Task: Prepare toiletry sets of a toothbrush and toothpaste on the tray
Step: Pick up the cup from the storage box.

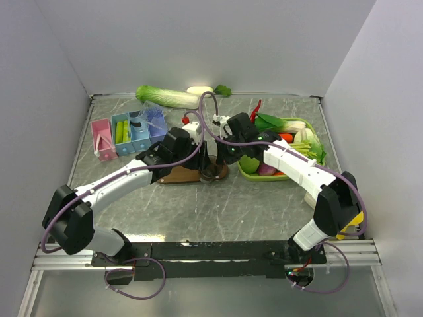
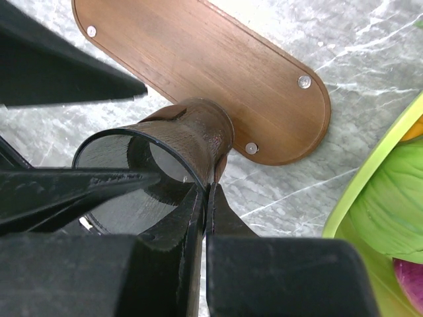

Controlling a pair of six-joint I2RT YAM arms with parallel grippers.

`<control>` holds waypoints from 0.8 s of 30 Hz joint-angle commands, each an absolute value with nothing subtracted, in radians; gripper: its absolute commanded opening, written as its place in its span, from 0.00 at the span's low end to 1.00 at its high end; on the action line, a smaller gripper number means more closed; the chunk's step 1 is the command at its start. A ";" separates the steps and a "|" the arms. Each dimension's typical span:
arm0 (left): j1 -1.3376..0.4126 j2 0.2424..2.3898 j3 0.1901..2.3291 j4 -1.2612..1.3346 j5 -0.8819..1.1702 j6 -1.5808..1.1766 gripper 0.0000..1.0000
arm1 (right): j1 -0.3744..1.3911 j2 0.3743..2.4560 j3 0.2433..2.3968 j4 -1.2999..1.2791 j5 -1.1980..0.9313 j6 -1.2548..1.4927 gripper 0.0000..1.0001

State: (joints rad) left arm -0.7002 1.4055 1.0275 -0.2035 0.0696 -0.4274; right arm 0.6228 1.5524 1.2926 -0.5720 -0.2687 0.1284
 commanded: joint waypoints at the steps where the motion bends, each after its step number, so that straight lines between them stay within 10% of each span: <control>1: -0.718 1.414 1.081 -0.219 0.032 -0.402 0.49 | 0.617 1.474 1.364 -0.532 -0.265 0.115 0.00; 9: -0.739 1.437 1.091 -0.232 0.008 -0.406 0.02 | 0.646 1.465 1.350 -0.520 -0.192 0.155 0.02; 14: -0.739 1.428 1.077 -0.226 -0.037 -0.433 0.01 | 0.710 1.456 1.339 -0.509 -0.025 0.210 0.30; 24: -0.741 1.362 1.031 -0.180 -0.115 -0.482 0.01 | 0.718 1.401 1.255 -0.459 0.051 0.334 0.53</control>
State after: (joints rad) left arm -0.7364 1.4376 1.0340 -0.2741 -0.0742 -0.4416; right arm 0.7181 1.4631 1.2793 -0.5072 0.0143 0.2832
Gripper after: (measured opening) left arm 0.054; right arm 0.521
